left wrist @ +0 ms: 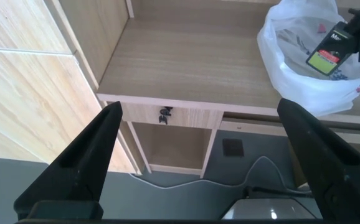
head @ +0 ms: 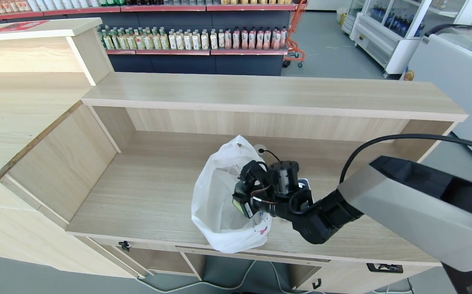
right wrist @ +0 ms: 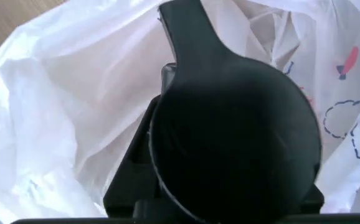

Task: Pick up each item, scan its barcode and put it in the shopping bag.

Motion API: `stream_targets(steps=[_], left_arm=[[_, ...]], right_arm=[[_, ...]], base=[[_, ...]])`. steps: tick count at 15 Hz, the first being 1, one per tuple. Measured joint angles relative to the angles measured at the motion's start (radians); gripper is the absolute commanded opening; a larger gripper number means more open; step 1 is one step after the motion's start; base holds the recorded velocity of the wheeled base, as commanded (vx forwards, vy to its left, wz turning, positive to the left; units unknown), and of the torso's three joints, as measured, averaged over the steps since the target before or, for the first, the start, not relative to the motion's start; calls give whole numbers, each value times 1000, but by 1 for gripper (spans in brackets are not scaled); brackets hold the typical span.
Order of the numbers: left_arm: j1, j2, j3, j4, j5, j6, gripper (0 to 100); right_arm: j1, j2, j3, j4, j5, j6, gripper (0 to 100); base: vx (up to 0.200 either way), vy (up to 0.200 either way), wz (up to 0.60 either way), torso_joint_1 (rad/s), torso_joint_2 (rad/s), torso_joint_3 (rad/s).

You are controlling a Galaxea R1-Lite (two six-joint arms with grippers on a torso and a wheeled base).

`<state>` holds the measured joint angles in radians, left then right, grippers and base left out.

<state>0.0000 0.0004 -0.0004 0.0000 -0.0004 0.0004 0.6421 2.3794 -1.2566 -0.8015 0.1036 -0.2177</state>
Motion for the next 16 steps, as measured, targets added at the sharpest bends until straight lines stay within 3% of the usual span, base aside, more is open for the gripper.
stream_targets(steps=[11, 12, 16], left_arm=[[0, 0, 0, 0, 0, 0, 100], [0, 0, 0, 0, 0, 0, 100], [0, 0, 0, 0, 0, 0, 100]], right_arm=[[30, 126, -31, -61, 1, -90, 0], [27, 132, -28, -63, 1, -94, 100], [26, 140, -33, -102, -33, -87, 100]], base=[[0, 0, 0, 0, 0, 0], [0, 0, 0, 0, 0, 0], [0, 0, 0, 0, 0, 0]])
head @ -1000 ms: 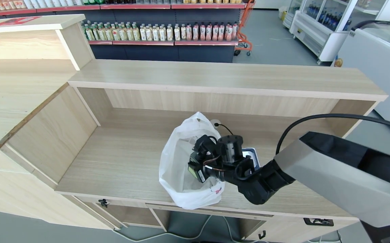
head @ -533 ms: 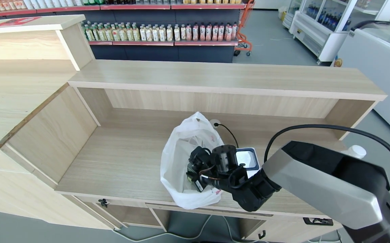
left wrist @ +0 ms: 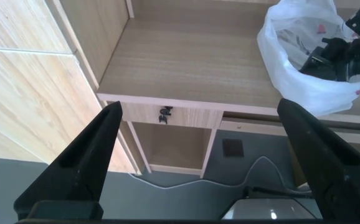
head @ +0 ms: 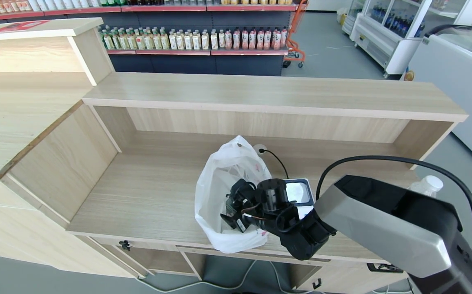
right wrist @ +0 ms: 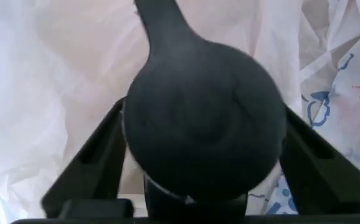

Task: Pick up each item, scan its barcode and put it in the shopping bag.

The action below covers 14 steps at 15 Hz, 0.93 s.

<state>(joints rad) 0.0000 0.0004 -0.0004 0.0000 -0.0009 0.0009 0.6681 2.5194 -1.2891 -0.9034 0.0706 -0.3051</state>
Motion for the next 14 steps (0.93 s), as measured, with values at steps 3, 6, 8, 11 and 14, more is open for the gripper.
stream_targets(steps=[3, 6, 8, 11, 14], left_arm=[[0, 0, 0, 0, 0, -1, 100], [0, 0, 0, 0, 0, 0, 100], [0, 0, 0, 0, 1, 0, 100], [0, 0, 0, 0, 1, -3, 100], [0, 0, 0, 0, 1, -3, 100]], right_arm=[[0, -36, -25, 4, -3, 81, 100], [-5, -109, -25, 38, -2, 142, 100], [-26, -172, -24, 63, -2, 191, 100], [-101, -291, -19, 171, -3, 290, 100], [-209, -463, 41, 248, -3, 356, 100]], base=[[0, 0, 0, 0, 0, 0], [0, 0, 0, 0, 0, 0], [0, 0, 0, 0, 0, 0], [0, 0, 0, 0, 0, 0], [0, 0, 0, 0, 0, 0]])
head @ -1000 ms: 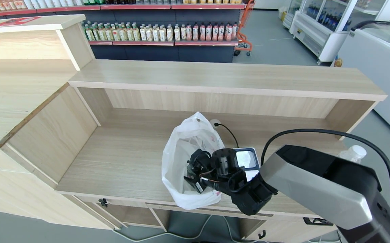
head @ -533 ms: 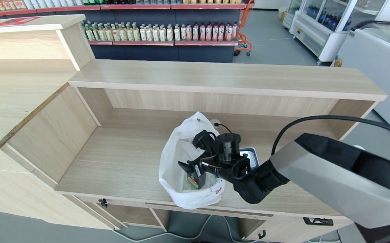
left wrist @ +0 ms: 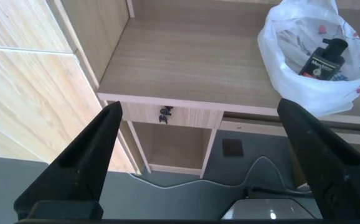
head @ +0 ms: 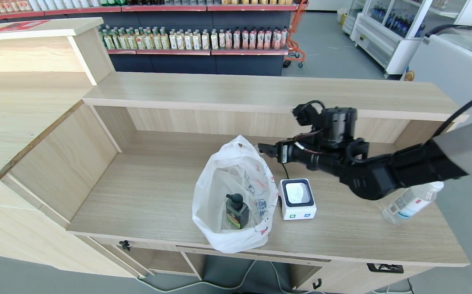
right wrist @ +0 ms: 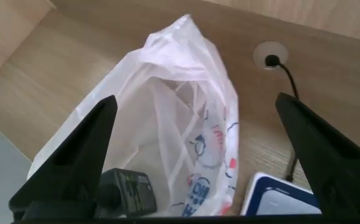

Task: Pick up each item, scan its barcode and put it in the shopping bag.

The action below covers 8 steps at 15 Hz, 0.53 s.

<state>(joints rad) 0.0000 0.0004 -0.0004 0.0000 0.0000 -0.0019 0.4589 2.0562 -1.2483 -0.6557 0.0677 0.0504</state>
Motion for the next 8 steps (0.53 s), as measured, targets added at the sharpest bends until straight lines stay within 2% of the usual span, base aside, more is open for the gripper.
stream_targets(steps=[2, 6, 8], left_arm=[[0, 0, 0, 0, 0, 0, 100], [0, 0, 0, 0, 0, 0, 100], [0, 0, 0, 0, 0, 0, 100]], right_arm=[[-66, -140, 129, 19, 3, 19, 100], [-206, -438, 476, 37, 13, 31, 100], [-265, -574, 587, 87, 15, 28, 100]], base=[[0, 0, 0, 0, 0, 0], [-200, 0, 0, 5, 6, 0], [-200, 0, 0, 0, 2, 2]])
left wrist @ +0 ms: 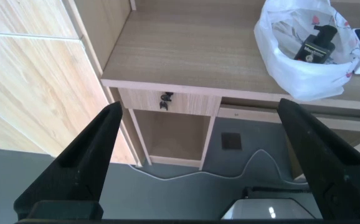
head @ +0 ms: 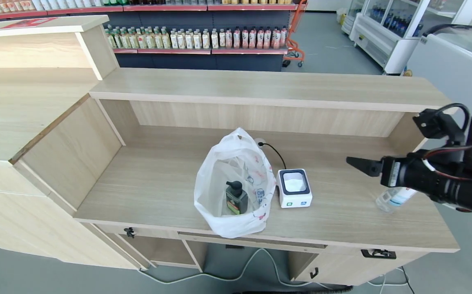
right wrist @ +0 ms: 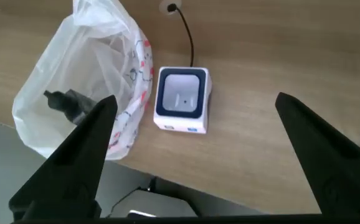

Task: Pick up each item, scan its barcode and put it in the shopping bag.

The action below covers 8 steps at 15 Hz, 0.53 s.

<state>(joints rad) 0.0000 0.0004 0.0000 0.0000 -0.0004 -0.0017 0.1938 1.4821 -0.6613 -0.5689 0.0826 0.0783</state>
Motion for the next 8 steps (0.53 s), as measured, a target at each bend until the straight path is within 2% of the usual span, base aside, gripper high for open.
stream_targets(steps=[4, 8], left_arm=[[0, 0, 0, 0, 0, -1, 100], [-1, 1, 0, 0, 0, 0, 100]], right_arm=[[-115, -268, 105, 252, -6, -42, 100], [-270, -396, 161, 308, -12, -149, 100]], base=[[0, 0, 0, 0, 0, 0], [0, -200, 0, 8, 4, 0]])
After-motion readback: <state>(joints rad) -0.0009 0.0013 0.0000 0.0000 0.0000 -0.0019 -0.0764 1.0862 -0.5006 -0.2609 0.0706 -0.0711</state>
